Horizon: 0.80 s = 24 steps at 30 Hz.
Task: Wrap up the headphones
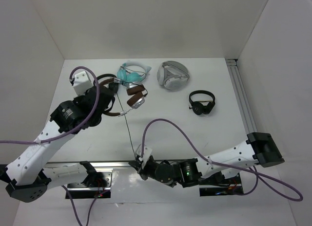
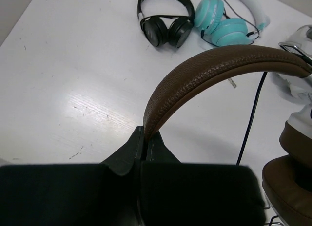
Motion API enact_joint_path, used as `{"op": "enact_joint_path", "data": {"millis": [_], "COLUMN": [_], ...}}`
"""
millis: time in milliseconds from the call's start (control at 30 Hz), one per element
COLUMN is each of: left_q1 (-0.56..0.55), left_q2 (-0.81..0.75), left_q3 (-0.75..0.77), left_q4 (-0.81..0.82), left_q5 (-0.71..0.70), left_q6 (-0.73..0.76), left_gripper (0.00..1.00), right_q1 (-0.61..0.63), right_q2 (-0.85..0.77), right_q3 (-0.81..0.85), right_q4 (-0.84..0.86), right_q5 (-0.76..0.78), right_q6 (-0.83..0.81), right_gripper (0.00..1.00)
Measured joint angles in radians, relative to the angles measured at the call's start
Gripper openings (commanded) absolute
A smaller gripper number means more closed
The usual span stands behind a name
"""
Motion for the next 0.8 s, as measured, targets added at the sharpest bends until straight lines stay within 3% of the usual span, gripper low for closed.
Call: {"op": "enact_joint_path", "data": {"millis": [333,600,800], "left_q1": [0.062,0.075,0.077], "left_q2": [0.032,0.067,0.016], "left_q3": [-0.032,-0.169,-0.262], "left_q4": [0.033,-0.002,0.083], "left_q5": [0.063,0.074,0.170], "left_q6": [0.025,0.010,0.172], "left_gripper": [0.00,0.00,0.00], "right_q1": [0.018,0.021,0.037], "right_q2": [0.164,0.157,0.072], "right_q3": [0.164,0.302,0.315], "right_q4": [-0.167,-0.254,-0.358], "right_q5": [0.085,0.091,0.172], "right_q6": [-0.071,-0.143,-0.182], "right_gripper": [0.01,0.02,0.04]}}
